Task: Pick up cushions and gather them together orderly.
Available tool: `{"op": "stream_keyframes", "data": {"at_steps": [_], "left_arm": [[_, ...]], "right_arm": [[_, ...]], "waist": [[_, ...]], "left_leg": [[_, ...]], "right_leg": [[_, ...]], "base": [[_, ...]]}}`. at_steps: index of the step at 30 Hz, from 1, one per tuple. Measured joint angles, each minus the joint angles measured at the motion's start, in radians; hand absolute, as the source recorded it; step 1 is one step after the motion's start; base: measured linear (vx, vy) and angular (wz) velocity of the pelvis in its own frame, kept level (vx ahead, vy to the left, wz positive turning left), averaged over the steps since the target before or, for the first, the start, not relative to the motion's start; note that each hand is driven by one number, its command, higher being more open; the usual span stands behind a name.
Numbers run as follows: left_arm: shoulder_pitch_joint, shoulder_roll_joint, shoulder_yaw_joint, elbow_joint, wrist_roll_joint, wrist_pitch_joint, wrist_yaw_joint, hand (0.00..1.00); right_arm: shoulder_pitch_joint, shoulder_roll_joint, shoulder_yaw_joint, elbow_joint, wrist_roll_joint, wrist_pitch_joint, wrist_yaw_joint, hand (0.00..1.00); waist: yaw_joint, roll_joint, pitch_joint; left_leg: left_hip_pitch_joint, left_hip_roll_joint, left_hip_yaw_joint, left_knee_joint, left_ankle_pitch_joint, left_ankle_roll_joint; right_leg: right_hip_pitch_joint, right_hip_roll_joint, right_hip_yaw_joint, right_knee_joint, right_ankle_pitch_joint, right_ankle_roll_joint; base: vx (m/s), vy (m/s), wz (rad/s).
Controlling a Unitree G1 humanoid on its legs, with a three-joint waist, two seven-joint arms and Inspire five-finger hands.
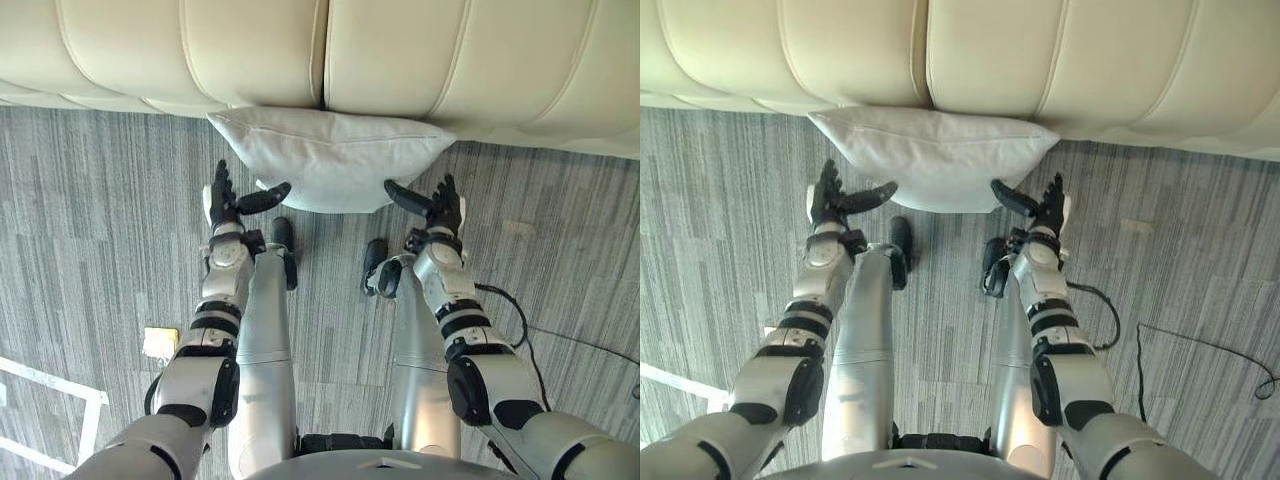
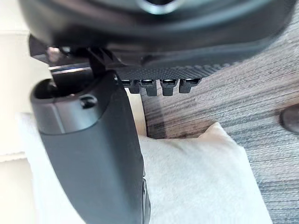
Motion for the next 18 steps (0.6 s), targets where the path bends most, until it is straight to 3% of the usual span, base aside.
{"op": "stream_keyframes", "data": {"at_steps": [12,18], "left_arm": [[-0.029,-0.031,-0.052,-0.105,-0.044,0.024,0.122,0.00],[0.051,-0.030,-0.125,-0.240,-0.048,0.029,0.125,0.00]], "right_arm": [[-0.005,0.000,0.121,-0.159,0.001,0.001,-0.053,0.00],[0.104,-0.006,0.174,-0.290,0.001,0.000,-0.054,0.00]], "waist": [[-0.008,0.000,0.000],[-0.009,-0.001,0.000]], "left_leg": [[-0.015,-0.005,-0.038,-0.052,0.057,-0.038],[0.032,0.002,-0.044,-0.061,0.065,-0.042]], "right_leg": [[-0.026,0.000,-0.039,-0.002,0.015,-0.022],[0.023,0.007,-0.047,-0.018,0.029,-0.035]], "base": [[0.00,0.003,0.07],[0.00,0.017,-0.04]]}}
